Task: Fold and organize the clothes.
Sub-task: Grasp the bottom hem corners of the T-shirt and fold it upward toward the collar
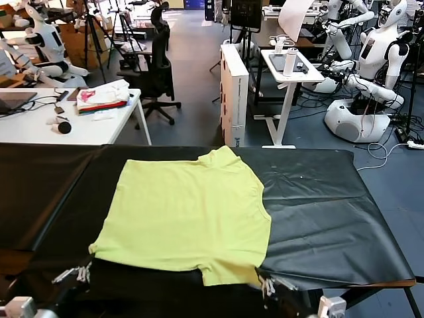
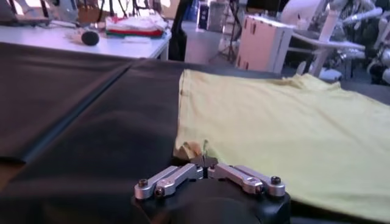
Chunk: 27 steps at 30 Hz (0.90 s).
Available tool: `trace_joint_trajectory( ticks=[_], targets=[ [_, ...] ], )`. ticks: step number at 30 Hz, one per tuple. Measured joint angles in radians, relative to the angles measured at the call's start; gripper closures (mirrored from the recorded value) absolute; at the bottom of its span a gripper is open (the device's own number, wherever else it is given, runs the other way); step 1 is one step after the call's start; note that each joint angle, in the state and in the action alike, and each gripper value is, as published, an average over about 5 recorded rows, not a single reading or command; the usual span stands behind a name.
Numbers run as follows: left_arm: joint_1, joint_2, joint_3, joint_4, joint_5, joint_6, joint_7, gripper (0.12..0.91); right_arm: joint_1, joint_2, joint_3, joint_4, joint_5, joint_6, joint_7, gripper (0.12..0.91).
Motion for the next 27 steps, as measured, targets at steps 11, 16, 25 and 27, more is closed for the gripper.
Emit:
trace_joint_trajectory(
  ticks=[11,16,25,27],
  targets=[
    [-0.209,0.018,0.067,0.091,0.007,0.011,-0.007,0.882,0.219,0.051,-0.081,-0.203,-0.025,0.035,-0.018,0.886],
    [-0.286,0.019,0.096,0.155,0.013,0.014,-0.008,0.882,0.277,0.082,-0.108,-0.278,-0.035,0.048,-0.025,0.886],
    [-0.375,0.039,0.124,0.249,0.017,0.020,-0.008,0.882,0.378,0.121,-0.144,-0.401,-0.055,0.054,-0.022,0.886],
    [-0.390,0.045,0.128,0.267,0.018,0.020,-0.008,0.882,0.397,0.127,-0.147,-0.424,-0.057,0.055,-0.021,0.886]
  ],
)
